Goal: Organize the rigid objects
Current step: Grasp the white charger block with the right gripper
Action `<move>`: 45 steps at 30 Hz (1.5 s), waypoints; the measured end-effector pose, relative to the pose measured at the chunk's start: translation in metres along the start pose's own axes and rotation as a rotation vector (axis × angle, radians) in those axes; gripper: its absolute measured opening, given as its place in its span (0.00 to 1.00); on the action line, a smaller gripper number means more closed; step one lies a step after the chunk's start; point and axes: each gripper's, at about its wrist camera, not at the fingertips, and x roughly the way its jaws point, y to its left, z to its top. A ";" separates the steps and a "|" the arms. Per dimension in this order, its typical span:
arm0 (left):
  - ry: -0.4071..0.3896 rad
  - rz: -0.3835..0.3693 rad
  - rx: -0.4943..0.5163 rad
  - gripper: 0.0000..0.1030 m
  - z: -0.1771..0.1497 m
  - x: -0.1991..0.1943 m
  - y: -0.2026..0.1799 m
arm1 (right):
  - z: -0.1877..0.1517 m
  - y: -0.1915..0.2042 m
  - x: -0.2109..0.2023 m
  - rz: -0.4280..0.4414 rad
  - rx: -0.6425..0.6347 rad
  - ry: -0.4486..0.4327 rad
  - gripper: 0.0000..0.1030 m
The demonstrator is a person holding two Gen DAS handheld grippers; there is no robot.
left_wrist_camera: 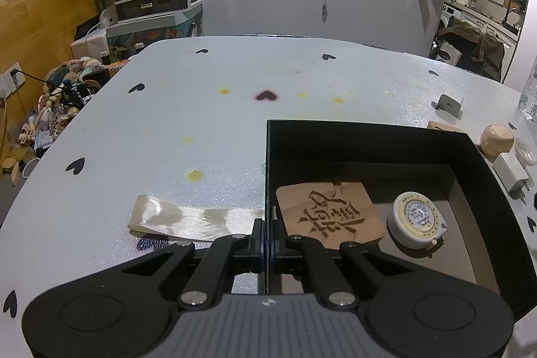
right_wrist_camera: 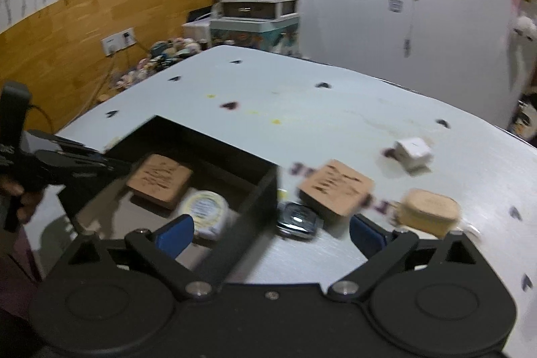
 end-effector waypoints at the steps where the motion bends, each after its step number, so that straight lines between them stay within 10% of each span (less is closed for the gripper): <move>1: -0.001 0.000 -0.002 0.02 0.000 0.000 0.000 | -0.005 -0.006 -0.002 -0.014 0.009 -0.002 0.97; 20: -0.003 0.006 -0.010 0.02 0.001 -0.003 -0.002 | -0.064 -0.087 0.023 -0.191 0.242 0.001 0.95; 37: -0.003 0.002 -0.017 0.02 0.002 -0.004 -0.001 | -0.040 -0.106 0.067 -0.268 0.292 0.040 0.47; 45: -0.003 0.002 -0.016 0.02 0.002 -0.004 -0.001 | -0.040 -0.100 0.057 -0.226 0.291 0.046 0.46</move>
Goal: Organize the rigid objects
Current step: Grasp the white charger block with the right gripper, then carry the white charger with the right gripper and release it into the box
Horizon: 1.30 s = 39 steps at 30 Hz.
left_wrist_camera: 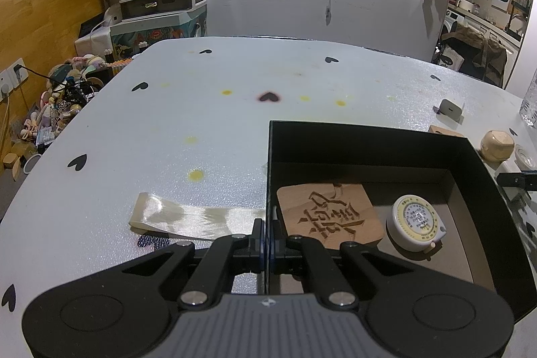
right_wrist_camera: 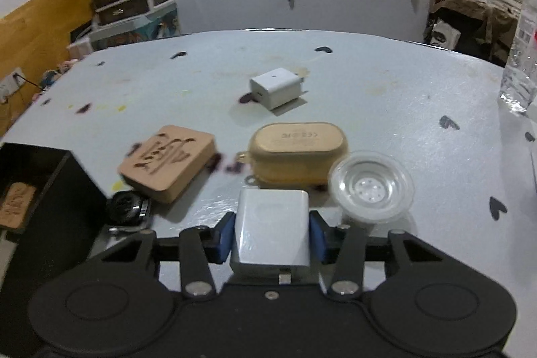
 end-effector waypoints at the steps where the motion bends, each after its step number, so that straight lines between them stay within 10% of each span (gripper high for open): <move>1: 0.000 0.000 0.001 0.02 0.000 0.000 0.000 | 0.000 0.002 -0.004 0.012 -0.007 -0.007 0.46; 15: 0.003 -0.003 0.006 0.02 0.002 0.001 0.001 | 0.014 0.108 -0.078 0.415 -0.260 -0.076 0.46; 39: 0.023 -0.024 -0.034 0.03 0.006 0.005 0.005 | -0.011 0.254 -0.004 0.549 -0.414 0.180 0.45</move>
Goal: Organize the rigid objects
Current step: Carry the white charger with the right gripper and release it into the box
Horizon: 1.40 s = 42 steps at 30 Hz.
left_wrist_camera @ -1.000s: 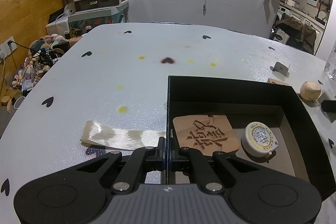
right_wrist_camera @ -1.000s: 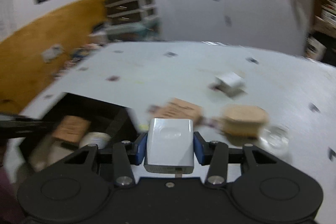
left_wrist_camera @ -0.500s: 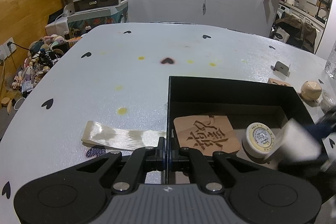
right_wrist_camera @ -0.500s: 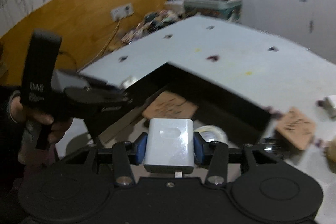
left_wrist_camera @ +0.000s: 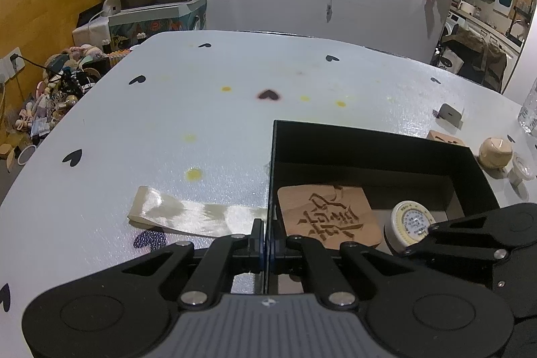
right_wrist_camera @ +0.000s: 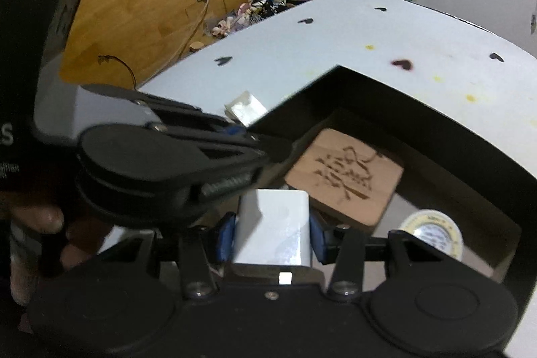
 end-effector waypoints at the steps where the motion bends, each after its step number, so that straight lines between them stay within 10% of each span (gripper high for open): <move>1: 0.001 0.000 0.000 0.03 0.000 0.000 0.000 | 0.001 0.002 0.001 0.000 0.003 0.001 0.45; 21: 0.000 0.000 -0.008 0.03 0.000 0.000 0.001 | -0.002 -0.013 -0.016 -0.017 0.061 0.000 0.58; 42: -0.001 0.004 -0.004 0.03 0.000 0.000 0.001 | -0.027 -0.022 -0.084 -0.125 -0.002 -0.140 0.95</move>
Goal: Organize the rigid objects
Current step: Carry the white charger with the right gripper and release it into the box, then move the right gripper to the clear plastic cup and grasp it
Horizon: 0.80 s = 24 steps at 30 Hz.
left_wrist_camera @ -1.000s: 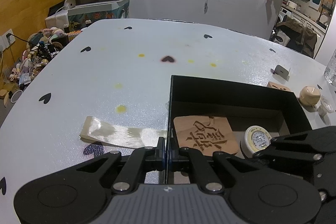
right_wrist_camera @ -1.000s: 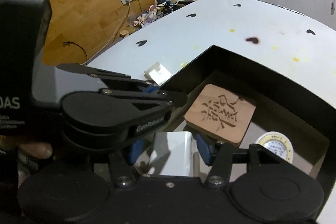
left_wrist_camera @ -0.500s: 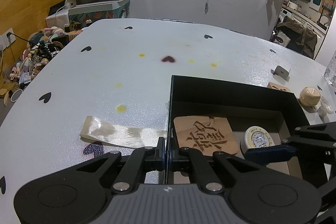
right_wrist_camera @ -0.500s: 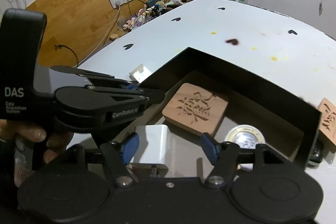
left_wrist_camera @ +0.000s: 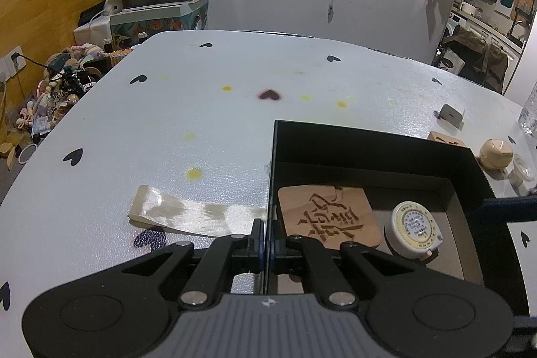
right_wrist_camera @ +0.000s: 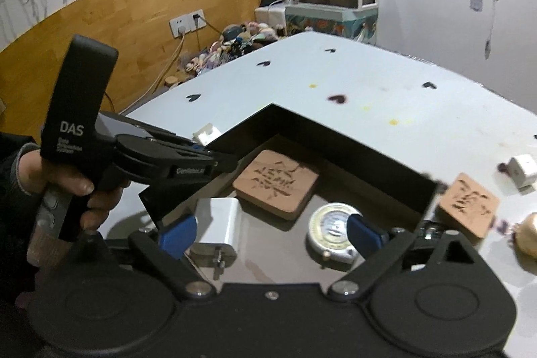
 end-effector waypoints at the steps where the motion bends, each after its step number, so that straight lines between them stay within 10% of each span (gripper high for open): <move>1: 0.000 0.001 0.000 0.03 0.000 0.000 0.000 | -0.001 -0.002 -0.004 -0.007 0.003 -0.008 0.95; 24: -0.004 0.006 0.006 0.02 0.001 0.000 0.000 | -0.052 -0.111 -0.060 -0.288 0.216 -0.093 0.94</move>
